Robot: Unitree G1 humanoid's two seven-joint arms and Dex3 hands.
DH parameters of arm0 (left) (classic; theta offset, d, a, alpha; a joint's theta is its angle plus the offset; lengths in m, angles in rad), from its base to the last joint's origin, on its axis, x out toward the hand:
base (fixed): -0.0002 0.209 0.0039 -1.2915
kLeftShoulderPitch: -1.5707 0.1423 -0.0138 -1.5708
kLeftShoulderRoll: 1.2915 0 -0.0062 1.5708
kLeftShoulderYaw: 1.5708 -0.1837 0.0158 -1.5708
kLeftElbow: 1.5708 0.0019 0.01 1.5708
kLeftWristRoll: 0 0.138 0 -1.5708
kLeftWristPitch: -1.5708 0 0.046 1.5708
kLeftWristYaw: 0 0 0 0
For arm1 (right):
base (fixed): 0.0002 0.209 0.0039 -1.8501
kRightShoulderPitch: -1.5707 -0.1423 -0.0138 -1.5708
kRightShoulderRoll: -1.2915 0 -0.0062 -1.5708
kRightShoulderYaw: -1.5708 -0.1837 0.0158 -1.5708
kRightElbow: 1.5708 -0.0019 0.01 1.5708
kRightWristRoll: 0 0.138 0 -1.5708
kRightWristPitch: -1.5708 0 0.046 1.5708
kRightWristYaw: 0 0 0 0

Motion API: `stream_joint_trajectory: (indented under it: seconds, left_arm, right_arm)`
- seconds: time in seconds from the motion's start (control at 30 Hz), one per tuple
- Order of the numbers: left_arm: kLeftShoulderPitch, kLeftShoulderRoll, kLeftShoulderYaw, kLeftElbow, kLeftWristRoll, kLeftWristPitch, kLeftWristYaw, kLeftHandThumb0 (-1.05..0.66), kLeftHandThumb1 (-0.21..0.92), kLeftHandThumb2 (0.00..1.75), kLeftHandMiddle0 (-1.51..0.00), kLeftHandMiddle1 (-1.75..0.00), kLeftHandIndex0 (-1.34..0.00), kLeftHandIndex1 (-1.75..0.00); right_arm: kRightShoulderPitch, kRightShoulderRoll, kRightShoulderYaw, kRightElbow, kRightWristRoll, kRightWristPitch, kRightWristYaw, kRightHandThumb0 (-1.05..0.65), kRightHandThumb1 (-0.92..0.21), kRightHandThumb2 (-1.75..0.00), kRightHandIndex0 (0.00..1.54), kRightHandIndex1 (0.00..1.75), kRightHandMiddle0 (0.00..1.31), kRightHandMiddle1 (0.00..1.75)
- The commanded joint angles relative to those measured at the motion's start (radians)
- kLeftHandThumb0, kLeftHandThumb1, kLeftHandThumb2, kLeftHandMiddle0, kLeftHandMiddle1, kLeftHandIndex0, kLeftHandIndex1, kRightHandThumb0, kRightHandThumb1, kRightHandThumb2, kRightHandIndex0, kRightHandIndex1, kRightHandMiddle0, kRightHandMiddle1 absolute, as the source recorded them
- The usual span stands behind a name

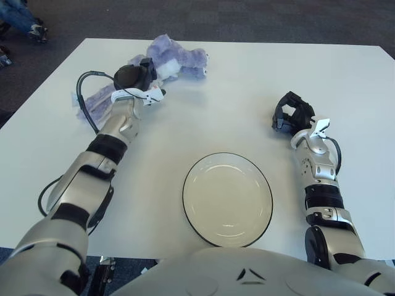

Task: Put the doll into the plate.

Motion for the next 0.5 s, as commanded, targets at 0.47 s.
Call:
stream_joint_trajectory:
  seconds: [0.47]
  left_arm:
    - [0.28, 0.089, 0.133, -0.666, 0.125, 0.104, -0.177, -0.45, 0.41, 1.18, -0.77, -1.75, -0.53, -1.75]
  right_arm:
    - [0.003, 0.002, 0.002, 0.028, -0.01, 0.009, -0.017, -0.5, -0.26, -1.38, 1.27, 1.75, 0.65, 1.75]
